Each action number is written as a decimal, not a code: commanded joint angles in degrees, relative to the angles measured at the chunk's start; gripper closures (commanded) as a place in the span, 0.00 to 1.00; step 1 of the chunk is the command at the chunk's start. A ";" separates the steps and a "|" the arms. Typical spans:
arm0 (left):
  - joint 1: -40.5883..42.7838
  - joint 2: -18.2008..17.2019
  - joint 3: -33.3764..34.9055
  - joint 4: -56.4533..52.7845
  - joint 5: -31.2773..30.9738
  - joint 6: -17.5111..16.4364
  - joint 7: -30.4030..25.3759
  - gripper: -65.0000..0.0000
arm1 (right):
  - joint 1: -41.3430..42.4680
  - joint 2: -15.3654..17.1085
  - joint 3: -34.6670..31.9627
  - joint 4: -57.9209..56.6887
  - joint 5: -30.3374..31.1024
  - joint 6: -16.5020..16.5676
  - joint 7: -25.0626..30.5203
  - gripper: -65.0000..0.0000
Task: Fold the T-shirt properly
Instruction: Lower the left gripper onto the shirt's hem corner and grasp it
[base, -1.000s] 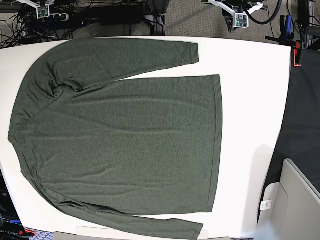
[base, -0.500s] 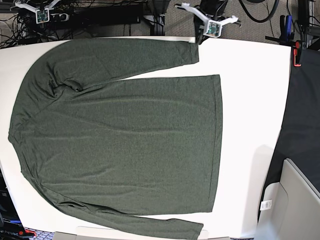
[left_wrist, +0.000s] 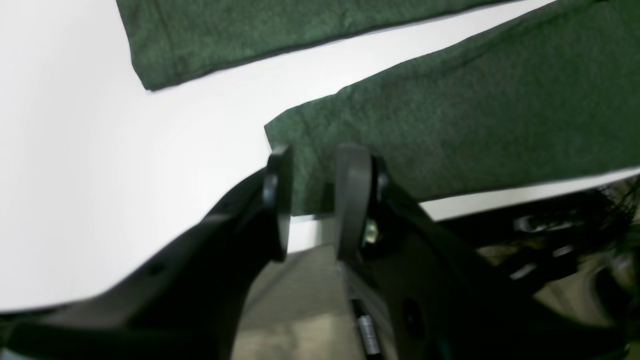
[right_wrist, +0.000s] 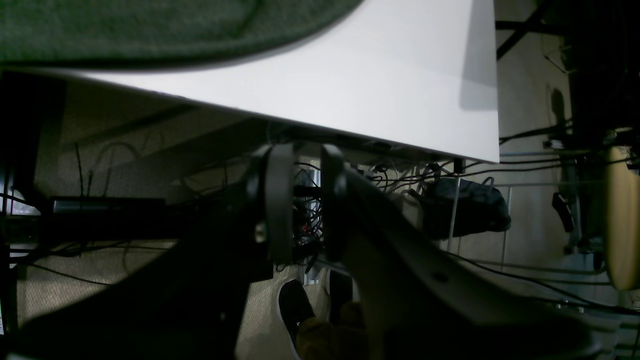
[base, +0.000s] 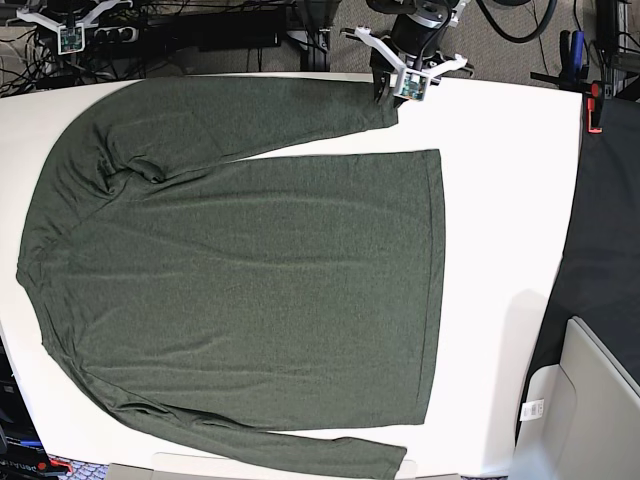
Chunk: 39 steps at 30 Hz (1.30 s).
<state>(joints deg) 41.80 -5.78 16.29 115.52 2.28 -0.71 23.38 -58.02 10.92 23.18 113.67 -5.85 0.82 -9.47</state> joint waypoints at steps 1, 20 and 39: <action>0.35 -1.21 0.28 1.18 2.16 0.14 -1.27 0.77 | -0.66 0.29 0.51 1.10 -0.09 -0.69 0.99 0.83; 0.62 -0.77 -0.69 1.35 -14.99 0.31 5.42 0.69 | -0.05 0.03 0.51 1.10 -0.09 -0.69 0.99 0.83; -5.01 1.43 -14.84 0.56 -42.50 0.31 20.62 0.68 | -0.05 0.03 0.43 1.10 -0.09 -0.69 0.99 0.83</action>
<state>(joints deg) 36.99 -4.34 1.48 115.35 -39.29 0.03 44.86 -57.21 10.57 23.18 113.78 -5.85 0.82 -9.65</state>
